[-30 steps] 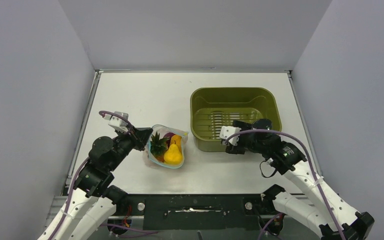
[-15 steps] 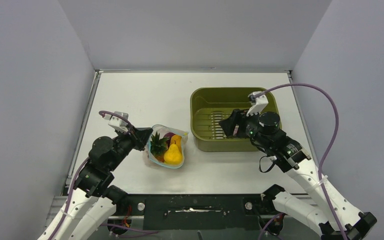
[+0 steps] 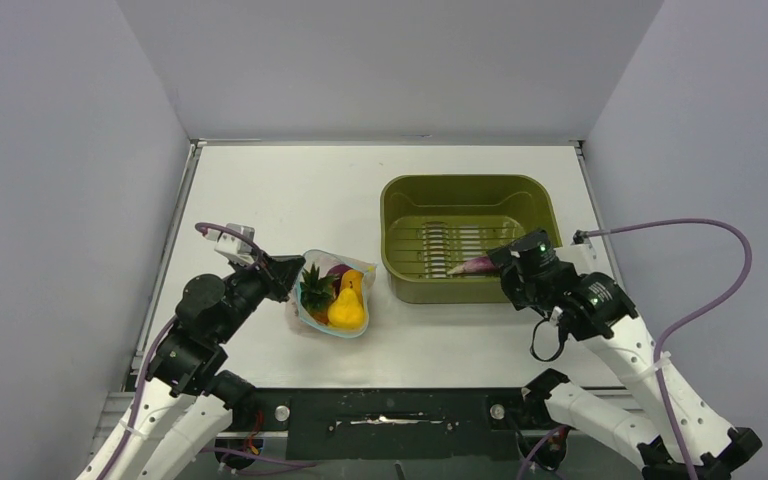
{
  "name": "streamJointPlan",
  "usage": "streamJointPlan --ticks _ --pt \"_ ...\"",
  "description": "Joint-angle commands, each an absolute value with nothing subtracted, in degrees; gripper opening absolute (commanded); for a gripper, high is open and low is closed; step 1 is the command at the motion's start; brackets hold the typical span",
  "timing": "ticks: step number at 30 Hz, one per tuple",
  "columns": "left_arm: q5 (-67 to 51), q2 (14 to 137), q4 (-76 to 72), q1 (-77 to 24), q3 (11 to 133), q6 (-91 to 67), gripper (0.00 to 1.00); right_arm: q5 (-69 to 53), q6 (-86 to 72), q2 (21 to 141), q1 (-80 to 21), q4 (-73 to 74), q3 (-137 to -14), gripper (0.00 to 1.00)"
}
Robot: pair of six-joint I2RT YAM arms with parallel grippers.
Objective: Place the food in the zip-top bag and seal the zipper
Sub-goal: Move the bin to the center of the board.
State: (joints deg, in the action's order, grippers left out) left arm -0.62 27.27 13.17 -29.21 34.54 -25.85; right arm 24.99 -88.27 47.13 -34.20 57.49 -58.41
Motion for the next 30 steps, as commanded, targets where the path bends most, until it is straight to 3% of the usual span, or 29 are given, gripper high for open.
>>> streamJointPlan --ticks 1,14,20,24,30 --pt "-0.4 27.0 10.2 -29.4 35.5 -26.5 0.0 31.9 -102.1 53.2 -34.1 70.0 -62.0 0.62" --pt "0.8 25.2 12.0 -29.4 35.2 -27.2 0.0 30.9 -106.9 61.8 -32.8 66.9 -60.3 0.58" --pt "1.1 24.4 13.0 -29.4 35.3 -26.9 0.0 34.3 -101.1 62.5 -31.0 63.3 -58.2 0.36" --pt "1.6 23.9 13.7 -29.4 35.4 -26.3 0.0 36.1 -87.4 62.4 -27.1 58.3 -58.3 0.22" --pt "2.1 23.4 14.3 -29.4 35.5 -25.8 0.0 36.8 -69.2 60.2 -26.3 55.8 -59.3 0.18"
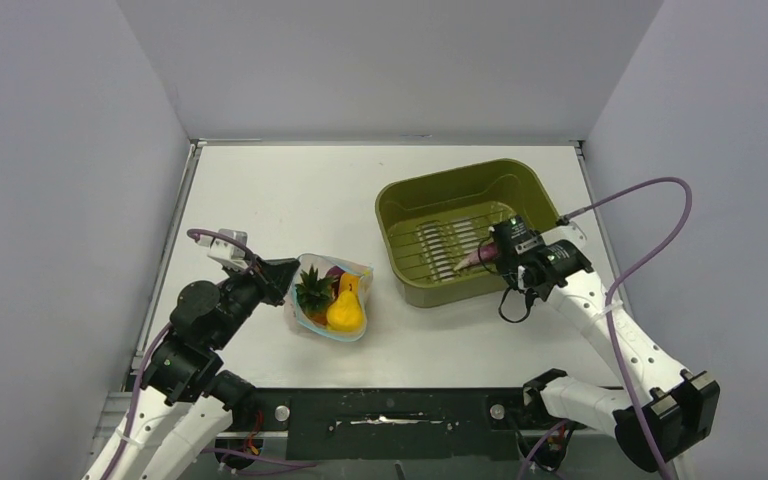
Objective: Place the food in the zip-top bag and seal the zipper
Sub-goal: Move the bin to the center of the board, then pick up the fake vegetable from the bin.
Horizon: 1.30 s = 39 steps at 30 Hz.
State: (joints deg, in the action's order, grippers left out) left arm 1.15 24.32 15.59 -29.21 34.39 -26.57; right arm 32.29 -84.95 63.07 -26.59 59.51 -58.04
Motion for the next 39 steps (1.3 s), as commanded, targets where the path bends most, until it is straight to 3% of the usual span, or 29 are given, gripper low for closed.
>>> streamJointPlan --ticks 1,4,7,17,29,34,39 --pt "2.1 23.3 14.2 -29.4 35.3 -25.8 0.0 36.8 -66.4 59.9 -25.9 55.1 -59.5 0.17" --pt "1.9 23.4 13.8 -29.4 35.2 -25.3 0.0 34.4 -57.7 59.5 -24.5 51.7 -58.9 0.09" --pt "1.6 23.7 14.0 -29.4 35.7 -24.6 0.0 30.6 -51.0 60.7 -23.1 50.6 -58.7 0.08" --pt "1.9 22.0 15.5 -29.4 35.9 -24.3 0.0 13.0 -19.9 65.8 -10.2 43.3 -58.8 0.11" --pt "1.2 22.9 15.2 -29.3 36.2 -23.1 0.0 12.9 -3.6 70.1 -8.0 38.6 -63.1 0.17" --pt "0.4 23.5 15.0 -29.4 36.5 -20.1 0.0 15.1 -1.7 73.8 -7.6 37.9 -66.3 0.26" --pt "0.6 21.6 13.2 -29.4 34.9 -16.8 0.0 19.7 -6.2 75.8 -7.6 40.8 -70.4 0.51"
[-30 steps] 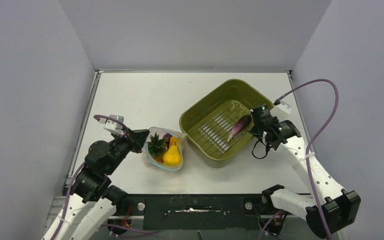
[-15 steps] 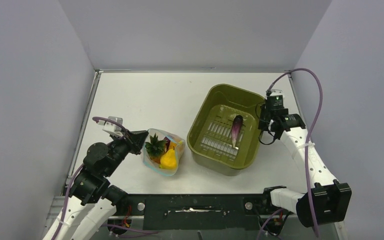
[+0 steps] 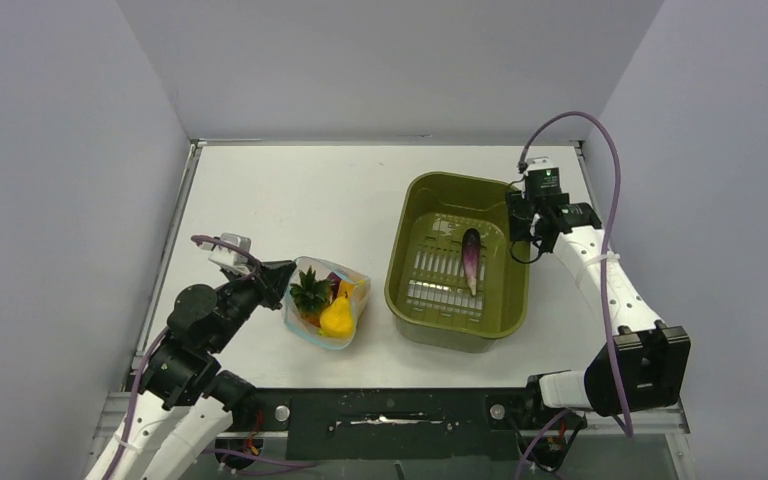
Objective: Place the food in the zip-top bag and seal the zipper
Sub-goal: Pick up the fake vegetable from the bin.
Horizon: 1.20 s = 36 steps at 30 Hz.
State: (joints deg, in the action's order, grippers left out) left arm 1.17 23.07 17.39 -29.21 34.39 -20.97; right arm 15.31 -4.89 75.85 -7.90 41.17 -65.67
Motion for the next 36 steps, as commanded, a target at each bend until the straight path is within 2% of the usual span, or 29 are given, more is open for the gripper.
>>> streamJointPlan --ticks 1,4,7,13,23,36 --pt "0.5 21.5 12.7 -29.4 34.6 -16.2 0.0 19.6 -7.5 75.8 -7.6 41.3 -71.3 0.54" --pt "-0.1 21.7 11.3 -29.4 34.3 -15.1 0.0 19.8 -12.7 76.4 -7.6 43.6 -74.2 0.62" --pt "-1.0 22.4 10.2 -29.4 33.9 -15.0 0.0 19.2 -17.8 76.6 -7.9 45.3 -77.3 0.63" --pt "-2.4 23.0 10.9 -29.4 34.5 -16.1 0.0 18.1 -22.5 74.7 -11.5 43.8 -80.8 0.61" --pt "-1.7 18.7 14.4 -29.4 34.1 -19.2 0.0 21.2 -29.3 76.6 -21.2 39.5 -75.6 0.52" --pt "-1.6 19.9 16.2 -29.4 37.1 -20.4 0.0 30.0 -28.3 87.4 -25.9 31.5 -69.5 0.56"
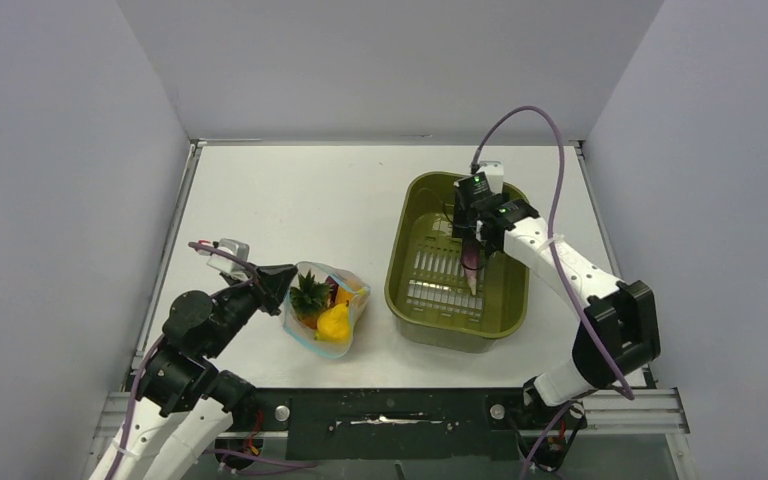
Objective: Place the food in the zip-top bag and seal the zipper
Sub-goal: Pick up the fake vegetable from the bin.
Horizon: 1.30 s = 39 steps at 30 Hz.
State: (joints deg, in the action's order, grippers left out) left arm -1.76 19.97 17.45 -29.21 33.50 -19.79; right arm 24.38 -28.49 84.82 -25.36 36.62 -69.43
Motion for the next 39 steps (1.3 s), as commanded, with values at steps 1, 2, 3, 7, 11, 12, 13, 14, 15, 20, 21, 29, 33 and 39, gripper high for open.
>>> streamJointPlan --ticks 1,2,3,7,11,12,13,14,15,20,21,29,33,39 --pt "-1.5 19.9 16.5 -29.4 37.3 -20.3 0.0 30.5 -28.2 88.4 -26.0 31.0 -69.4 0.56" --pt "-1.5 19.9 16.8 -29.4 37.4 -20.3 0.0 30.9 -27.8 89.3 -26.0 30.1 -69.3 0.57" --pt "-1.7 19.9 16.9 -29.3 37.5 -20.3 0.0 31.3 -27.1 90.2 -25.9 29.3 -69.2 0.58" --pt "-3.2 21.5 17.7 -29.4 37.4 -20.6 0.0 29.4 -25.3 93.7 -25.2 26.7 -69.0 0.61" --pt "-4.5 22.5 18.8 -29.4 38.9 -20.0 0.0 28.0 -25.7 96.3 -23.8 25.4 -68.3 0.62" --pt "-4.7 22.2 18.6 -29.4 38.7 -20.0 0.0 27.5 -25.8 96.8 -23.5 24.8 -67.9 0.62" --pt "-4.7 21.8 18.3 -29.4 38.5 -20.0 0.0 27.0 -25.9 97.3 -23.2 24.3 -67.5 0.62" --pt "-4.7 21.6 18.3 -29.4 38.3 -20.0 0.0 26.8 -26.0 97.7 -22.9 24.0 -67.1 0.61" --pt "-4.6 21.5 18.4 -29.4 38.2 -20.1 0.0 26.5 -26.1 98.0 -22.7 23.5 -66.6 0.61" --pt "-4.4 22.5 19.4 -29.4 38.6 -21.4 0.0 25.7 -25.6 98.5 -21.9 22.5 -65.4 0.58" --pt "-4.5 22.6 19.3 -29.4 38.6 -21.6 0.0 25.4 -25.4 98.6 -21.8 22.2 -65.2 0.56" --pt "-3.7 22.0 18.7 -29.4 38.6 -22.6 0.0 23.5 -24.5 98.9 -21.8 20.4 -64.4 0.44" --pt "-3.6 21.8 19.6 -29.4 38.9 -22.9 0.0 23.2 -23.9 98.1 -21.9 20.4 -64.1 0.37" --pt "-3.7 21.6 20.2 -29.4 39.2 -23.7 0.0 22.5 -21.6 91.8 -22.2 17.8 -61.2 0.3"
